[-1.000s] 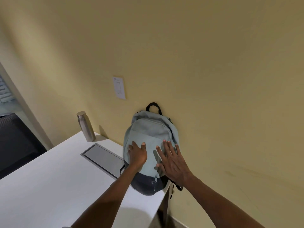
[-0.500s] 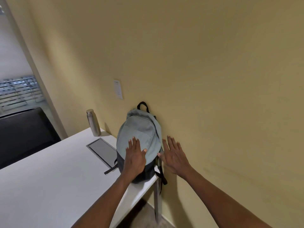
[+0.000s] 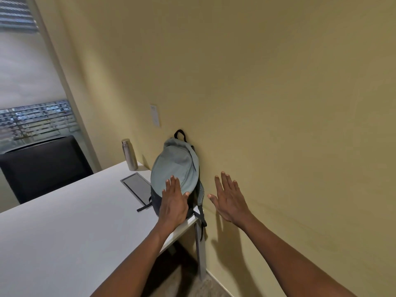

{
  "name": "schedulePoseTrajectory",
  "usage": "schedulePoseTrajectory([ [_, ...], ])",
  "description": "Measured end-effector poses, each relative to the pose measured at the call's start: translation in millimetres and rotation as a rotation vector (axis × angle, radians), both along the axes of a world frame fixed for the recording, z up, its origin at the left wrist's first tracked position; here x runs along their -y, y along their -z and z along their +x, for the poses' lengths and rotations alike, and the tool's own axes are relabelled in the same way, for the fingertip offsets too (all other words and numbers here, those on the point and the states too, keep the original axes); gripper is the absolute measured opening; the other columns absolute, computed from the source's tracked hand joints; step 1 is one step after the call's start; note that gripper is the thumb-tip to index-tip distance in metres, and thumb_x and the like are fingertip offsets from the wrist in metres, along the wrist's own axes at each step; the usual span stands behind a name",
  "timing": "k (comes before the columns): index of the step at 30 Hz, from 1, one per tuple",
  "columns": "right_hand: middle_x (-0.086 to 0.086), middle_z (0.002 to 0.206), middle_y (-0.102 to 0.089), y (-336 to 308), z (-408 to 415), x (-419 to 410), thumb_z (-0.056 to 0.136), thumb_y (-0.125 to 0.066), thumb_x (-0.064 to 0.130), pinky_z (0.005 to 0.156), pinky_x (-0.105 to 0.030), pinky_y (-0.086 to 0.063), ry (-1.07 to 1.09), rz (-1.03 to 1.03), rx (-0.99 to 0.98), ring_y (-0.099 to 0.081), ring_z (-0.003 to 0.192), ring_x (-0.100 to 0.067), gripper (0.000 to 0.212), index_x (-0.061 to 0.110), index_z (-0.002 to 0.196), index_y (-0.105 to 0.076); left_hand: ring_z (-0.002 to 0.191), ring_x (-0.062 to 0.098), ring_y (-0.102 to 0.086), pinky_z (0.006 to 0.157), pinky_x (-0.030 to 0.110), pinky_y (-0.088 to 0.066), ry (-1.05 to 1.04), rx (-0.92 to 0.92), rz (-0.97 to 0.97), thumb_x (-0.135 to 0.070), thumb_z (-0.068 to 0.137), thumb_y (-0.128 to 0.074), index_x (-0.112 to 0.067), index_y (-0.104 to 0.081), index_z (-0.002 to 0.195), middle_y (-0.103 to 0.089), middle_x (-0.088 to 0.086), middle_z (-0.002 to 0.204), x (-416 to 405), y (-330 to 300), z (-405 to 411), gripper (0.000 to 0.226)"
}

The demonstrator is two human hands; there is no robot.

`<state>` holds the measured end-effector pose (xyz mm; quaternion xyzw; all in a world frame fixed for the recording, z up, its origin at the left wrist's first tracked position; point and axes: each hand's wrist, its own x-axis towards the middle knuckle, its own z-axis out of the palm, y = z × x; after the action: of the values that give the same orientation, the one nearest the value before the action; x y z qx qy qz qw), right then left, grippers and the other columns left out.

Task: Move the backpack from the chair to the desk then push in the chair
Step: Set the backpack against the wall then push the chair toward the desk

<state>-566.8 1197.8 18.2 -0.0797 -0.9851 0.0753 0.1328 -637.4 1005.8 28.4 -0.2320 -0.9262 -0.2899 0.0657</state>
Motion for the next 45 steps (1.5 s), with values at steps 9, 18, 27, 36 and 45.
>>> schedulePoseTrajectory([
  [9,-0.019,0.168,0.004,-19,31,13,0.104,-0.021,0.054,0.126,-0.045,-0.001,0.023,-0.005,-0.033,0.004,0.156,-0.03,0.074,0.009,0.161,-0.005,0.153,0.026,0.003,0.125,0.043,-0.003,0.006,-0.048,-0.001,-0.03,0.106,-0.031,-0.006,-0.004,0.156,0.001,0.013,0.165,23,-14,33,0.061],
  [18,-0.019,0.168,-0.003,-33,97,58,0.104,-0.023,0.054,0.126,-0.048,-0.008,0.106,0.032,-0.061,-0.004,0.156,-0.032,0.073,0.009,0.16,-0.011,0.153,0.029,-0.001,0.124,0.047,-0.008,0.031,-0.085,-0.019,-0.027,0.105,-0.034,-0.004,-0.009,0.155,-0.005,0.015,0.165,77,-22,79,0.06],
  [27,-0.019,0.168,-0.002,-22,190,118,0.104,-0.021,0.056,0.126,-0.049,-0.01,0.183,0.046,-0.005,-0.005,0.156,-0.033,0.073,0.011,0.16,-0.01,0.152,0.025,0.007,0.124,0.044,-0.002,0.077,-0.014,-0.068,-0.031,0.106,-0.03,-0.007,-0.004,0.156,0.004,0.012,0.165,139,-3,151,0.062],
  [36,-0.02,0.168,-0.001,-41,247,148,0.104,-0.021,0.056,0.126,-0.048,-0.009,0.193,0.06,-0.028,-0.005,0.156,-0.034,0.073,0.011,0.161,-0.009,0.152,0.023,0.009,0.12,0.037,0.005,0.068,-0.051,-0.055,-0.032,0.106,-0.029,-0.01,-0.002,0.156,0.006,0.009,0.166,179,-17,203,0.062],
  [45,-0.021,0.168,-0.002,-44,298,169,0.104,-0.022,0.057,0.125,-0.048,-0.009,0.163,0.028,-0.046,-0.005,0.156,-0.034,0.074,0.012,0.161,-0.01,0.153,0.024,0.007,0.123,0.042,0.001,0.028,-0.067,-0.063,-0.029,0.106,-0.03,-0.009,-0.003,0.156,0.003,0.01,0.166,207,-29,264,0.06],
])
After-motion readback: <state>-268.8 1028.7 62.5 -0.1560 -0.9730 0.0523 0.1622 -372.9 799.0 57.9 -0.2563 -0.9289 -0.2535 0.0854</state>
